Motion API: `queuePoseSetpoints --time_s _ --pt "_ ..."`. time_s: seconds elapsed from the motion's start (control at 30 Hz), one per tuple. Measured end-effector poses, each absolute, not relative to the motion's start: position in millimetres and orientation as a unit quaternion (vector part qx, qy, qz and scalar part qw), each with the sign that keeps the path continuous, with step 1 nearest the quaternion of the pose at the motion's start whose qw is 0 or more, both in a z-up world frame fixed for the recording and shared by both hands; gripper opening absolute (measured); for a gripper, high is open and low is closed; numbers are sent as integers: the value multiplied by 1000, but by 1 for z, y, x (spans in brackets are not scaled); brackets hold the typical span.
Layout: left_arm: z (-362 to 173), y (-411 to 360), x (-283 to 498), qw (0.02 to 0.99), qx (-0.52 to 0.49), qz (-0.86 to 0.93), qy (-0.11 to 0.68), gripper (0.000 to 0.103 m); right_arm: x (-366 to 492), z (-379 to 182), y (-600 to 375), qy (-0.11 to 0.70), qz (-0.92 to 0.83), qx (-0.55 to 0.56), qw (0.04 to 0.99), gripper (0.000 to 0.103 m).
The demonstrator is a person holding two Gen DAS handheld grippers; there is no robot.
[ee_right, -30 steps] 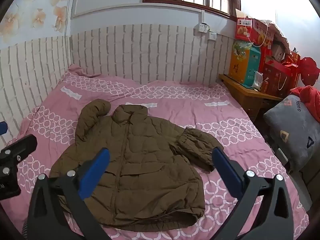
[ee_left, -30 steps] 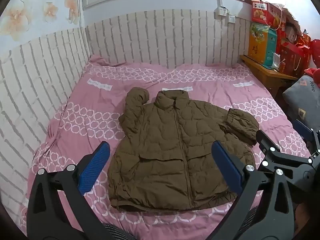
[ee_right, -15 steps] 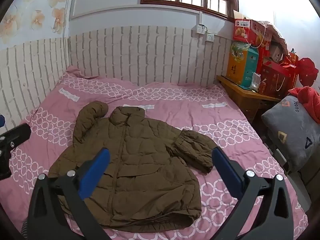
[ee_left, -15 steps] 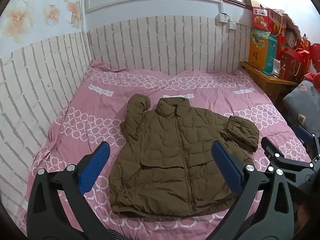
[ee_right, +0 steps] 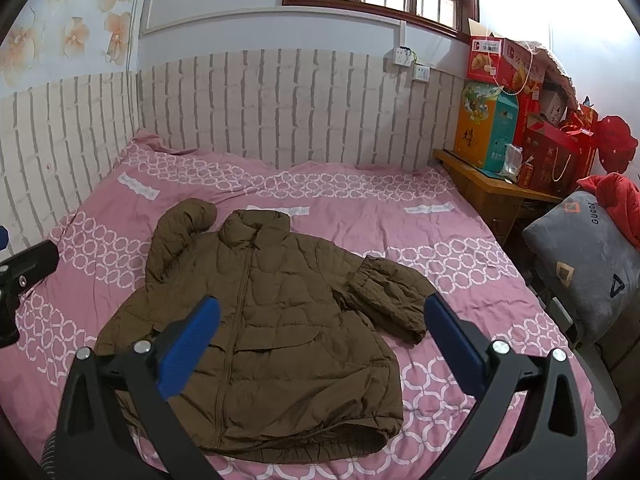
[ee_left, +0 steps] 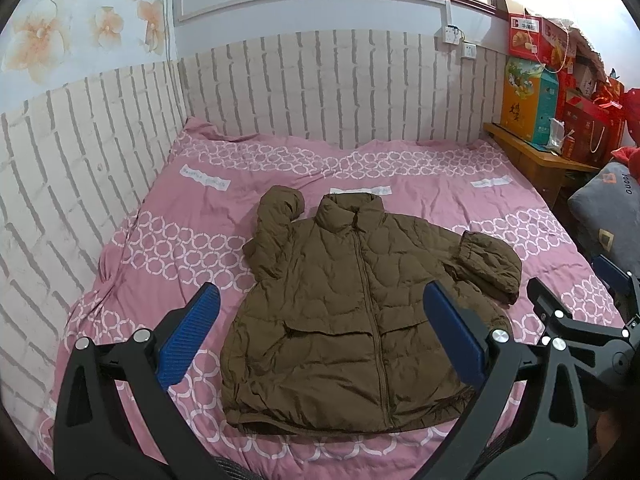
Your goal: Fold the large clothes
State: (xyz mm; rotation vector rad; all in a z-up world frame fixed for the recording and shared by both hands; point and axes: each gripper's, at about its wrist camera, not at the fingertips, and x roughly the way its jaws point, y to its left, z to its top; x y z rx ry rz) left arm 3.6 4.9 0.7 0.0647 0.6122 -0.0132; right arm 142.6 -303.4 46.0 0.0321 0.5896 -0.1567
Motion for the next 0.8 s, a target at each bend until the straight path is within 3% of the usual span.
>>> queuePoseSetpoints --time_s 0.8 --pt "2 6 1 951 40 -2 307 100 144 38 -307 296 -81 25 951 102"
